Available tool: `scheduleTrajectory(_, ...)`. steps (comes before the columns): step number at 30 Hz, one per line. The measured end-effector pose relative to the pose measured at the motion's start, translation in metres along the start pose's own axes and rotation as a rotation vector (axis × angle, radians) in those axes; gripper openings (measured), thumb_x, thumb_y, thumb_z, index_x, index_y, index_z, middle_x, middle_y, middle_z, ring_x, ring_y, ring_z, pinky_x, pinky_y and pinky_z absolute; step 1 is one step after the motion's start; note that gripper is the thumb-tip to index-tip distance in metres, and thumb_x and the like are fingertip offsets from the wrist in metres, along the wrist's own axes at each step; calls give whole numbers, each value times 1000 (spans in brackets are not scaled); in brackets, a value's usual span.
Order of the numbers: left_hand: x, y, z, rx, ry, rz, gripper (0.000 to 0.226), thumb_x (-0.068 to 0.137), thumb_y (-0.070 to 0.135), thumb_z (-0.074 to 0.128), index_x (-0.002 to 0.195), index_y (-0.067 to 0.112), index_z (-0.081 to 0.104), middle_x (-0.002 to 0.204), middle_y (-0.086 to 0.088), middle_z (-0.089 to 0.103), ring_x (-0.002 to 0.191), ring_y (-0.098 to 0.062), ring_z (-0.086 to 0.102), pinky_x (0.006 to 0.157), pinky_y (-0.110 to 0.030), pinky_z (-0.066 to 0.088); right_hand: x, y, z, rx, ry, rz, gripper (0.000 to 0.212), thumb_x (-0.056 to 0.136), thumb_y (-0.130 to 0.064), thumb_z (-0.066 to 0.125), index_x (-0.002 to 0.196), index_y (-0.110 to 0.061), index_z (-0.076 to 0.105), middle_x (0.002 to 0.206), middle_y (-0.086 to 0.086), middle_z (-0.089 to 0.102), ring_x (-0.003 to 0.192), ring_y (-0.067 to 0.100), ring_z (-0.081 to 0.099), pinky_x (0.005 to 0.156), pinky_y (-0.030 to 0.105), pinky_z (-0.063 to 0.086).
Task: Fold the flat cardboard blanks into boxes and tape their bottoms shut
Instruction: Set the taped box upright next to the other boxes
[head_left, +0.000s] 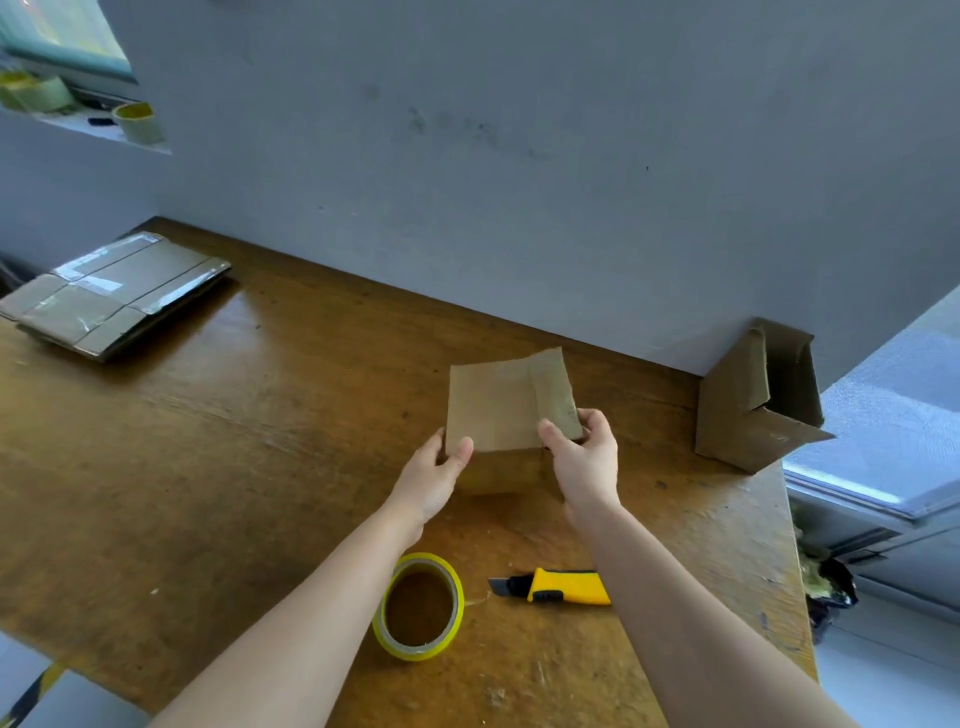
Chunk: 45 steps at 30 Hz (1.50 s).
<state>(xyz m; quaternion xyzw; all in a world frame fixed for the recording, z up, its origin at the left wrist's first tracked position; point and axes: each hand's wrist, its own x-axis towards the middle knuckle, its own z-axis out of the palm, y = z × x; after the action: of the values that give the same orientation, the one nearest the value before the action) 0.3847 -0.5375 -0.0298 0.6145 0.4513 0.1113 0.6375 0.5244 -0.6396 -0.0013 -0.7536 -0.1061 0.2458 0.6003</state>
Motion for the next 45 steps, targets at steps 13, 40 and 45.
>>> scheduleTrajectory(13,-14,13,6,-3,-52,-59,78,80,76,42,143,30,39,146,-1,44,131,-26,43,102,-46,41,-28,0,19,-391,-288,-276,24,91,-20,53,102,-24,74,94,-15,70,89,2,63,74,18,53)
scheduleTrajectory(40,73,126,146,562,-218,329,50,101,23,42,149,15,29,155,-4,32,135,-25,41,108,-37,36,66,-36,-117,-612,439,-113,30,96,-14,55,125,-14,65,116,6,69,107,26,61,90,30,46)
scheduleTrajectory(45,94,138,183,589,-173,337,49,101,20,43,148,16,31,153,-4,34,139,-23,34,108,-33,34,97,-30,-132,-684,474,-109,25,93,-18,59,115,-19,71,106,8,72,99,30,63,80,32,47)
